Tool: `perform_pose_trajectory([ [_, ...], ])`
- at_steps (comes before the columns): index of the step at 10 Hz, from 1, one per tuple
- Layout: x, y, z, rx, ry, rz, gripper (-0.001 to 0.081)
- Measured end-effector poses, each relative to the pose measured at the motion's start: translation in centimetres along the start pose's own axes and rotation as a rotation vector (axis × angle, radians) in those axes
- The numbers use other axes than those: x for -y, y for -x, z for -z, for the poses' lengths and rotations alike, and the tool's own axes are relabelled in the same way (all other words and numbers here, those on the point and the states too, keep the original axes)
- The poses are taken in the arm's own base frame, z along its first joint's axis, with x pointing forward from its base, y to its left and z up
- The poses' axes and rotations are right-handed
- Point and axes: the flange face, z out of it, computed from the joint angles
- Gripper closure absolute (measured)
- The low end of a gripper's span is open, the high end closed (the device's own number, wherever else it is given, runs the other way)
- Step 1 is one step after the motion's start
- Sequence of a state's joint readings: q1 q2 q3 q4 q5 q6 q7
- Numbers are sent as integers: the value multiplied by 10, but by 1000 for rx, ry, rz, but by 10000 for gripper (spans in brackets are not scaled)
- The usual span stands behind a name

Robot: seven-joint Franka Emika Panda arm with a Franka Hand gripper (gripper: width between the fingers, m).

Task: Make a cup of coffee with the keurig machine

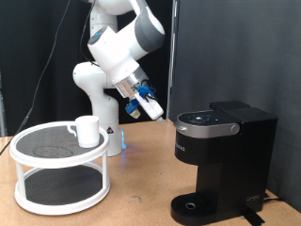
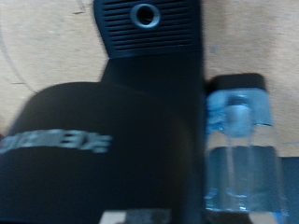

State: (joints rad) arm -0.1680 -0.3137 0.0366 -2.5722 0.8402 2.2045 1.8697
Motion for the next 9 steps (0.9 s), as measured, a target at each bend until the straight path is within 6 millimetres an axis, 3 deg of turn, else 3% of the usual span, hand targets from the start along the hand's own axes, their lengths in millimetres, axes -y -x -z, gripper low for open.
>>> perform_pose_trajectory([
  [4,-19,-40,14,8,86,19,806],
  [8,-36,-66,48,78,94,13,806],
  [9,-35,-66,47,76,96,12,806],
])
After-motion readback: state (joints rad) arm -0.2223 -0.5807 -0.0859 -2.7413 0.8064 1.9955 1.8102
